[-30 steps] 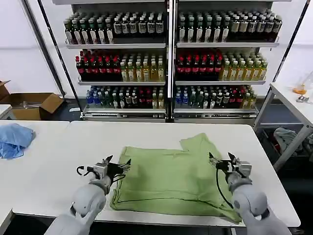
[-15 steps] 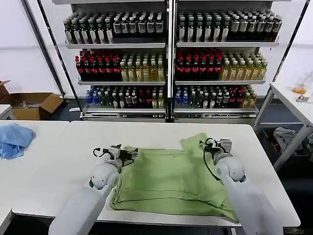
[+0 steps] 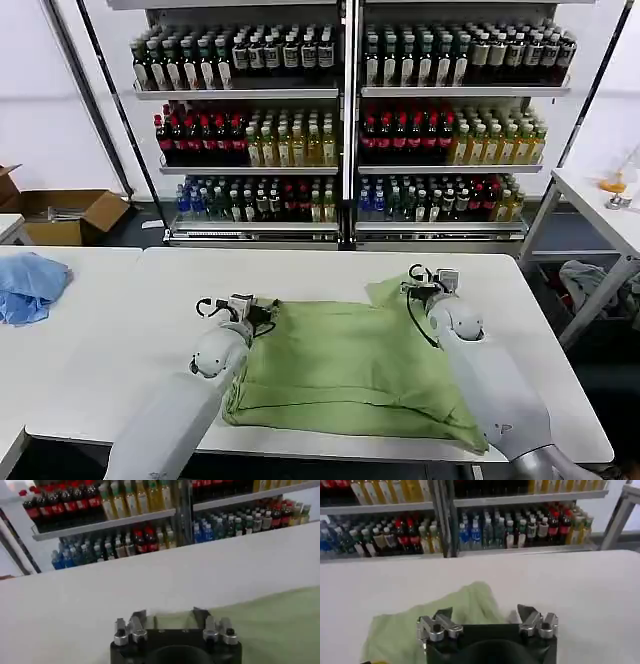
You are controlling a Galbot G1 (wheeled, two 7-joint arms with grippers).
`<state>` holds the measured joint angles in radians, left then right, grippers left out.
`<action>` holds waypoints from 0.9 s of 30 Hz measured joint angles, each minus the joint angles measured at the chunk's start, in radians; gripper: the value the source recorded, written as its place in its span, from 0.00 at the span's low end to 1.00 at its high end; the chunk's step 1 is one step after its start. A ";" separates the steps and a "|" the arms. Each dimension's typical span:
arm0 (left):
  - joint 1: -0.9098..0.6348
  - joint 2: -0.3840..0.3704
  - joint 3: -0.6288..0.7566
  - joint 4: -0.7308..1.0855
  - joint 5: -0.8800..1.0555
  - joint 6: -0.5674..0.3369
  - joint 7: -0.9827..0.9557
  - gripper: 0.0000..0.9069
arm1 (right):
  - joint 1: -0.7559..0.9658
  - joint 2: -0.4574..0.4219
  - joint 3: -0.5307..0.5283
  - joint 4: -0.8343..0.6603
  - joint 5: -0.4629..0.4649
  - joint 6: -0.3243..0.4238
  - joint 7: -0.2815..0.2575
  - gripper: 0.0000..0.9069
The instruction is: Fold and organize the clothes.
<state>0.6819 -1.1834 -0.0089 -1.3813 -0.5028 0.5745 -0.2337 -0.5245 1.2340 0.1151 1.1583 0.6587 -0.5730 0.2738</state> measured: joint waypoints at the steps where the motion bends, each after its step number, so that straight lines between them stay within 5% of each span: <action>1: 0.002 0.000 0.000 -0.001 -0.003 0.000 0.000 0.04 | 0.004 0.000 -0.003 -0.006 -0.001 0.000 -0.005 0.00; 27: 0.060 0.025 -0.062 -0.071 -0.147 -0.027 0.012 0.04 | -0.030 -0.027 0.005 0.059 0.018 0.041 -0.059 0.00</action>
<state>0.7424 -1.1583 -0.0713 -1.4521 -0.6501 0.5478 -0.2219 -0.5545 1.2069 0.1201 1.2173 0.6763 -0.5323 0.2150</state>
